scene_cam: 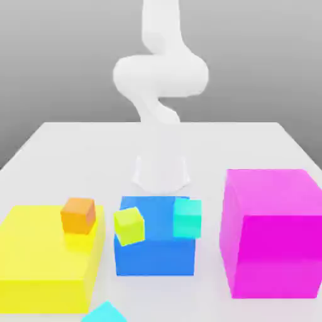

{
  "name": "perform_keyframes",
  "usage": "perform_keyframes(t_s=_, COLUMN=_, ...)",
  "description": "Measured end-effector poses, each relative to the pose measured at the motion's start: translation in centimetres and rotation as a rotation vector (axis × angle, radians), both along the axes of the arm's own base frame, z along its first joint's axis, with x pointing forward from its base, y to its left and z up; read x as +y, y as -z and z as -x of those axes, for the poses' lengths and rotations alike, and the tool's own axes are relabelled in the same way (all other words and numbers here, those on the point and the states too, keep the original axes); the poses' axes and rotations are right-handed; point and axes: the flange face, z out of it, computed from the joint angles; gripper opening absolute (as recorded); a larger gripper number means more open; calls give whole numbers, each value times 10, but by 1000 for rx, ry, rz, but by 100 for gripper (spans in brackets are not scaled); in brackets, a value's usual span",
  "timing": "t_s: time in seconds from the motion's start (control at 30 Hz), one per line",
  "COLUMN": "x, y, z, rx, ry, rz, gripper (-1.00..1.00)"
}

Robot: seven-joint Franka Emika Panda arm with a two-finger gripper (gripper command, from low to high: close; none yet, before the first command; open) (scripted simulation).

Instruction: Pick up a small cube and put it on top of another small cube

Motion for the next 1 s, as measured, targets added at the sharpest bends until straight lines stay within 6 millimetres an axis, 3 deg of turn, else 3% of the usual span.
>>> perform_keyframes(t_s=0.23, x=-20, y=98, z=-81, rx=172, ry=-169, rz=51, gripper=0)
perform_keyframes(t_s=0.5, x=-38, y=228, z=-140, rx=351, ry=-348, rz=118, gripper=0)
perform_keyframes(t_s=0.73, x=-57, y=348, z=-160, rx=505, ry=-497, rz=190, gripper=0)
perform_keyframes(t_s=1.0, x=-84, y=478, z=-150, rx=677, ry=-665, rz=287, gripper=0)
